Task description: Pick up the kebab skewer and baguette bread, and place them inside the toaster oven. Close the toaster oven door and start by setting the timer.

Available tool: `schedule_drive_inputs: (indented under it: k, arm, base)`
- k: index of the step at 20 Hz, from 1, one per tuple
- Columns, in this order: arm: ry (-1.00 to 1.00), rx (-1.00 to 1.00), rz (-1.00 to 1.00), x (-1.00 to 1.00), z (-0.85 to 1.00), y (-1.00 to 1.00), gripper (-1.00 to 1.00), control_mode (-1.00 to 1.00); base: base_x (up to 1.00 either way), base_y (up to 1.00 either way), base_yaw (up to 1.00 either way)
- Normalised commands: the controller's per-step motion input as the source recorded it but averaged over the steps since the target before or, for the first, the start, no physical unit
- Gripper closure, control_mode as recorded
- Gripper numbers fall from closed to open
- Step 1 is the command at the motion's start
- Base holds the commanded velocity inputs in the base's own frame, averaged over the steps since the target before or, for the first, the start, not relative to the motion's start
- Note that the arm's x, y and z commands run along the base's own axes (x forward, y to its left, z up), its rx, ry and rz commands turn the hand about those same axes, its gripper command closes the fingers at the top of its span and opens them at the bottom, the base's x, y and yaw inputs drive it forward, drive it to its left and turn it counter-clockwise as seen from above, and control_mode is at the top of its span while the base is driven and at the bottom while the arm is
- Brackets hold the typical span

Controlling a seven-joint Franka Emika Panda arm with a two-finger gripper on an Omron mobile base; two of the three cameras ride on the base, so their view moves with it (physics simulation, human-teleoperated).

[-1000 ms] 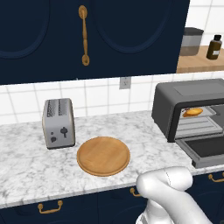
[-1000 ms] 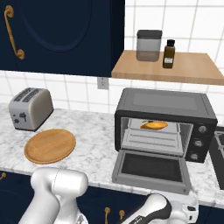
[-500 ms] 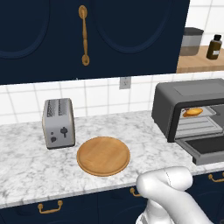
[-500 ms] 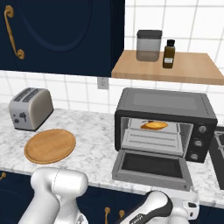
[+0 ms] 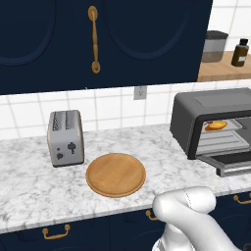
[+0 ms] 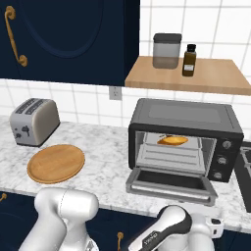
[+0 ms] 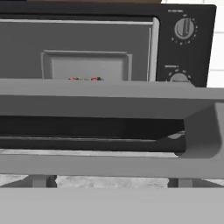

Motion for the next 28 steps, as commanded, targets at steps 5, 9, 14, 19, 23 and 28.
schedule_drive_inputs:
  k: [5,9,14,19,23,28]
  arm:
    - [0.00,0.00,0.00,0.50,0.67,0.36,-1.00,-1.00]
    - [0.00,0.00,0.00,0.54,0.66,0.37,-1.00,-1.00]
    - [0.00,0.00,0.00,0.54,0.69,0.32,-1.00,-1.00]
    - [0.00,0.00,0.00,0.47,0.57,0.24,-1.00,-1.00]
    - [0.00,0.00,0.00,0.42,0.24,0.06,-1.00,-1.00]
    - [0.00,0.00,0.00,0.31,0.07,0.00,-1.00,-1.00]
  base:
    - [0.00,0.00,0.00]
    - [0.00,0.00,0.00]
    - [0.00,0.00,0.00]
    - [0.00,0.00,0.00]
    - [0.00,0.00,0.00]
    - [0.00,0.00,0.00]
